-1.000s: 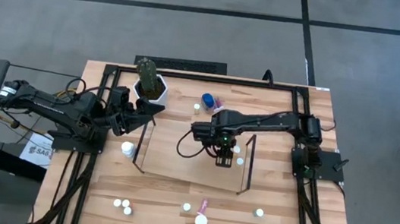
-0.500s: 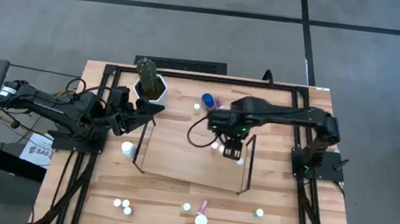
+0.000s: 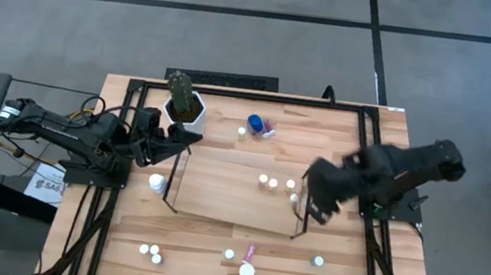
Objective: Pick and place medicine bottles onto shelf by color
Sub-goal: Put the blue pill bottle on the shelf
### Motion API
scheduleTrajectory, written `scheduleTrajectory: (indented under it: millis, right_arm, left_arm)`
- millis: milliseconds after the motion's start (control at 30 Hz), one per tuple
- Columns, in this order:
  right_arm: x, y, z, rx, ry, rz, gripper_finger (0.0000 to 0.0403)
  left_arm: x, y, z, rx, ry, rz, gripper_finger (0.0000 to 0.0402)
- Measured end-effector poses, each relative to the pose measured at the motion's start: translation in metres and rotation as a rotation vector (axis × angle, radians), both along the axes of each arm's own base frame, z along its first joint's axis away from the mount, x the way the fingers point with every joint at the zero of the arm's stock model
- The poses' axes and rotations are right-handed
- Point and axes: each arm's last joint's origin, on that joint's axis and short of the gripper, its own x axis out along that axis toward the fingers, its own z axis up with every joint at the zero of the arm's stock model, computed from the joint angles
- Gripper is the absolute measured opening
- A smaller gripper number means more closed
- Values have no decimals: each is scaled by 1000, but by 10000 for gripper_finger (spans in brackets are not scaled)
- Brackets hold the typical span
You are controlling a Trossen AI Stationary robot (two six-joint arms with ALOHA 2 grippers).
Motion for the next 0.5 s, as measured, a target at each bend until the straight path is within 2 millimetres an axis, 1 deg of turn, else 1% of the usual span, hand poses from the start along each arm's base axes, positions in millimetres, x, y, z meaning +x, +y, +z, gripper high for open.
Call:
scheduleTrajectory:
  millis: [100, 233, 367, 500]
  right_arm:
    - [-18, 27, -10, 65, 72, -119, 230]
    - [-36, 64, -22, 112, 157, -223, 230]
    - [-43, 98, -39, 91, 219, -288, 228]
    - [-42, 126, -55, 67, 235, -212, 223]
  left_arm:
    - [0, -1, 0, -8, -2, -50, 393]
    - [0, -3, 0, 6, -4, -98, 393]
    - [0, -4, 0, 17, -5, -126, 393]
    - [0, -4, 0, 20, -5, -133, 393]
